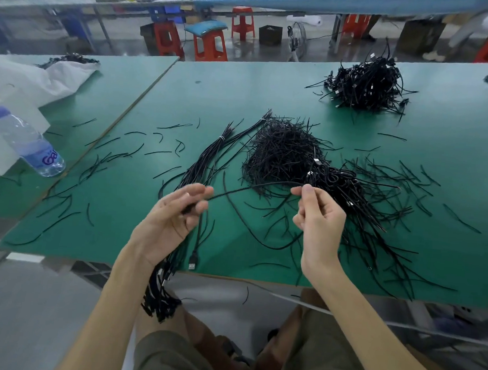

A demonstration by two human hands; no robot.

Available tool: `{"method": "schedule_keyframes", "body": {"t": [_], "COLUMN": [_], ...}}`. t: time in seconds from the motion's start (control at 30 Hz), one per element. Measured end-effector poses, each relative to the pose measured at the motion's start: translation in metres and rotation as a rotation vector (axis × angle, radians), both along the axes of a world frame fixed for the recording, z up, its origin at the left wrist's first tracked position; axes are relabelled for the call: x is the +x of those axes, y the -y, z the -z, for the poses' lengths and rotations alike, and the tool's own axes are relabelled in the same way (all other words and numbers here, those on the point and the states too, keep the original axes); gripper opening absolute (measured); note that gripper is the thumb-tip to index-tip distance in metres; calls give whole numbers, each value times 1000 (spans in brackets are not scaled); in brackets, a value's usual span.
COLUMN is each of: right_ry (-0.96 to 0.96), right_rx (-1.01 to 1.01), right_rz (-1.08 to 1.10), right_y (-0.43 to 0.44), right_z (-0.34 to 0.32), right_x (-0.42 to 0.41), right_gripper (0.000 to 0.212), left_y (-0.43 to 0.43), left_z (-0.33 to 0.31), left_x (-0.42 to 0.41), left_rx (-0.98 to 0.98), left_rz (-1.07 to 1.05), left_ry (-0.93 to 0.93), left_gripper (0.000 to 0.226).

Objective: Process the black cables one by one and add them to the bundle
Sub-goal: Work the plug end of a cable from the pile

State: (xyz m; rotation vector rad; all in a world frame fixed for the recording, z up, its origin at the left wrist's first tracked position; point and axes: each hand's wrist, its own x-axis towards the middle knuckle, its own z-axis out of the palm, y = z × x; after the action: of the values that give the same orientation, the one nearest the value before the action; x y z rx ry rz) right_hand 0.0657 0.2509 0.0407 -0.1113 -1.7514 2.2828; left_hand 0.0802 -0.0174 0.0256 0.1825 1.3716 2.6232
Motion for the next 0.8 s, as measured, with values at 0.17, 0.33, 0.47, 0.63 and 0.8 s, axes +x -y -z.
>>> {"method": "schedule_keyframes", "body": {"t": [0.17,0.33,0.47,0.63,0.8], "right_ry": [-97,-172,-103,-58,-28], "right_rx": [186,460,539,516,567], "right_rz": [-124,-428,-525,-545,-587], "right_y": [-1,-1,-5,-15,-26], "right_z": [7,18,29,33,40], "right_x": [10,23,25,22,24], "right_gripper": [26,21,22,23,24], "left_y": [2,-15,-21,-20,-19], "left_z": [4,-6,-14,-15,-11], "left_x": [-6,-4,-3,-1,0], "left_rx": [618,393,272,181,136], "left_rz": [-140,-149,-232,-249,-250], "left_ry": [134,88,73,79,78], "left_gripper": [41,24,34,42,40]}}
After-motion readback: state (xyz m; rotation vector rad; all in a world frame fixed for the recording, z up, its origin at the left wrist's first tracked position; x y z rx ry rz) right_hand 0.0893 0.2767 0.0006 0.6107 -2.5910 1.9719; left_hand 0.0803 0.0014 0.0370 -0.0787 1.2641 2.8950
